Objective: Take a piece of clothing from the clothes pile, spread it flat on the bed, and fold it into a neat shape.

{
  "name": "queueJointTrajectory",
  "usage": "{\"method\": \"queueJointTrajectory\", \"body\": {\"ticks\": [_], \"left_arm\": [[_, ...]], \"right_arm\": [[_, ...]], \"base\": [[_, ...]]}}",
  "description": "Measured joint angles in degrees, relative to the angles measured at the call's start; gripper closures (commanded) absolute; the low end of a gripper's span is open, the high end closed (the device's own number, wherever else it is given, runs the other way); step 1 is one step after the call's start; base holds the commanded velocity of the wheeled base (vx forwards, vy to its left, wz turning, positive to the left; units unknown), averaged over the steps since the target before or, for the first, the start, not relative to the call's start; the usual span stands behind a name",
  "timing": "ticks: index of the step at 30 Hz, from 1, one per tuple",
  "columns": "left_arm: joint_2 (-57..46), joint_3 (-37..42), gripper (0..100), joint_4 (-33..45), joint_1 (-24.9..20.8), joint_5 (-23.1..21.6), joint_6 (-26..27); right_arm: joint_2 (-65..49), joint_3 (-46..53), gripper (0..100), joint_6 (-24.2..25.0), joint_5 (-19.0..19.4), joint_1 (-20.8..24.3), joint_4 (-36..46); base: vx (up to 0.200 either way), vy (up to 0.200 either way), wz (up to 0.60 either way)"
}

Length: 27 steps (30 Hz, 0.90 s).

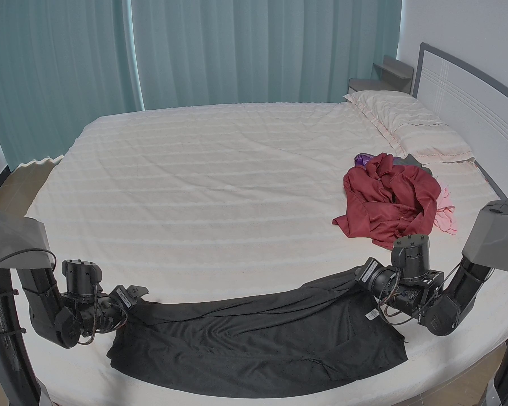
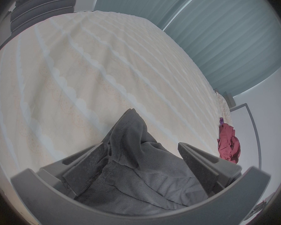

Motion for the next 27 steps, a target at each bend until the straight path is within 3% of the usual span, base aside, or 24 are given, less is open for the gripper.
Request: {"method": "queueJointTrajectory", "body": {"ticks": [16, 22, 27], "left_arm": [[-3.0, -8.5, 0, -0.7, 6.9, 0.4, -19.3], [-4.8, -6.8, 0, -0.4, 7.3, -4.0, -19.1], [-7.7, -3.8, 0, -0.1, 2.5, -5.7, -18.0]], "right_arm": [[1.0, -0.8, 100, 0.3, 0.0, -0.3, -0.7], [1.2, -1.2, 100, 0.6, -0.1, -0.4, -1.1], [1.2, -1.3, 100, 0.8, -0.1, -0.4, -1.2]], "base": [[0.000, 0.000, 0.00], [0.000, 0.000, 0.00], [0.000, 0.000, 0.00]]}}
